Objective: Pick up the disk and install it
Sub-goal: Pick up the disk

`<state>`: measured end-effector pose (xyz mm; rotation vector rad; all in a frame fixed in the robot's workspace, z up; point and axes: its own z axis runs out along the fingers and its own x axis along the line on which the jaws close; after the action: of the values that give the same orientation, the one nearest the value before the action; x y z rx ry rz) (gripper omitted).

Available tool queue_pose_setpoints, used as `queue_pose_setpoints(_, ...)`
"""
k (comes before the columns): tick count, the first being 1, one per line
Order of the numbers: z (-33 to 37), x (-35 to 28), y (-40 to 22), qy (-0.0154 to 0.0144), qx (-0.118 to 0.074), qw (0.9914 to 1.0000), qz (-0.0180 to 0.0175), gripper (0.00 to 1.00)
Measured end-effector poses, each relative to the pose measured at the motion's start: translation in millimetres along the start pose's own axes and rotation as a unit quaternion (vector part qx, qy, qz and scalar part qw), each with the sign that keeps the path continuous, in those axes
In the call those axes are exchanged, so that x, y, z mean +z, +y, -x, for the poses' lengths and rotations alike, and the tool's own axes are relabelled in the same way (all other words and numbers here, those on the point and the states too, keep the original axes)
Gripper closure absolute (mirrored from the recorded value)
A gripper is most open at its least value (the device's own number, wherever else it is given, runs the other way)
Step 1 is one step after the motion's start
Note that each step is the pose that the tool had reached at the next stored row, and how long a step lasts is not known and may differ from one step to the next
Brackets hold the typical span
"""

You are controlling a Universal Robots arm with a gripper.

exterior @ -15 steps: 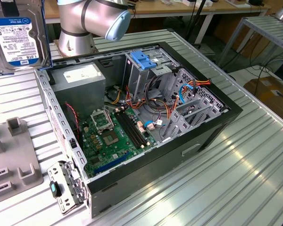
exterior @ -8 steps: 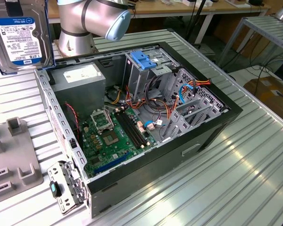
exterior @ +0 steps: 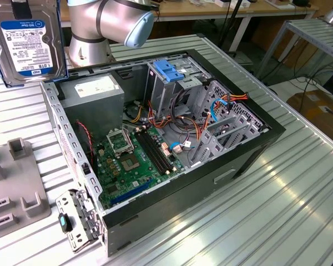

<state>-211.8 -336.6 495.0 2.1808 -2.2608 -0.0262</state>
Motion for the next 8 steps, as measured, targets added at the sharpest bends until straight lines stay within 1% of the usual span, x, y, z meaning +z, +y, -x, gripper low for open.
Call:
queue_pose_setpoints(6, 0.1, 0.0, -3.6, 0.0000, 0.000, 1.00000, 0.0000, 0.65)
queue_pose_setpoints(8, 0.2, 0.0, -6.2, 0.0000, 0.000, 1.00000, 0.0000, 0.65)
